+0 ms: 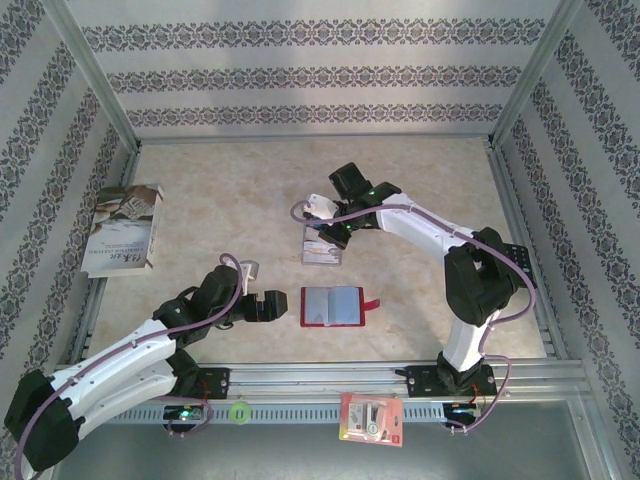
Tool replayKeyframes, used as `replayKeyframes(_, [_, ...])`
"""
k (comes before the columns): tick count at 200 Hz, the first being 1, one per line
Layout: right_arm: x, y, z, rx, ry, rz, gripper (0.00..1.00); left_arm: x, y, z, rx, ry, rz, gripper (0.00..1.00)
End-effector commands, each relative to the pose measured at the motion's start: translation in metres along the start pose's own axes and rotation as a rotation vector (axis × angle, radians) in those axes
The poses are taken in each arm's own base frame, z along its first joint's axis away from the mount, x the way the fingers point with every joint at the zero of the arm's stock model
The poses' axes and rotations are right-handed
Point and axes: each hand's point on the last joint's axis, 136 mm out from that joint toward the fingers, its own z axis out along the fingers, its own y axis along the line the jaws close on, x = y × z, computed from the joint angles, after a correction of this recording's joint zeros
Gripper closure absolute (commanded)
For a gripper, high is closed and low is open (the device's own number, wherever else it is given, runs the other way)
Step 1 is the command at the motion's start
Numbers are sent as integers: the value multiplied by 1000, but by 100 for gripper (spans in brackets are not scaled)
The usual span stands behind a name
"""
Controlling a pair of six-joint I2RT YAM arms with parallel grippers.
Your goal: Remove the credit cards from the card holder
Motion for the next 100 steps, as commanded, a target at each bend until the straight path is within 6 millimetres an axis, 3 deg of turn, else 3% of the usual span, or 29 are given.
replayKeyframes(1, [-2, -5, 3, -31, -15, -11, 100, 7, 13, 3, -39, 24, -41, 0])
replayKeyframes(100, [7, -4, 17, -102, -1, 9, 100, 7, 23, 11, -68, 47, -69, 0])
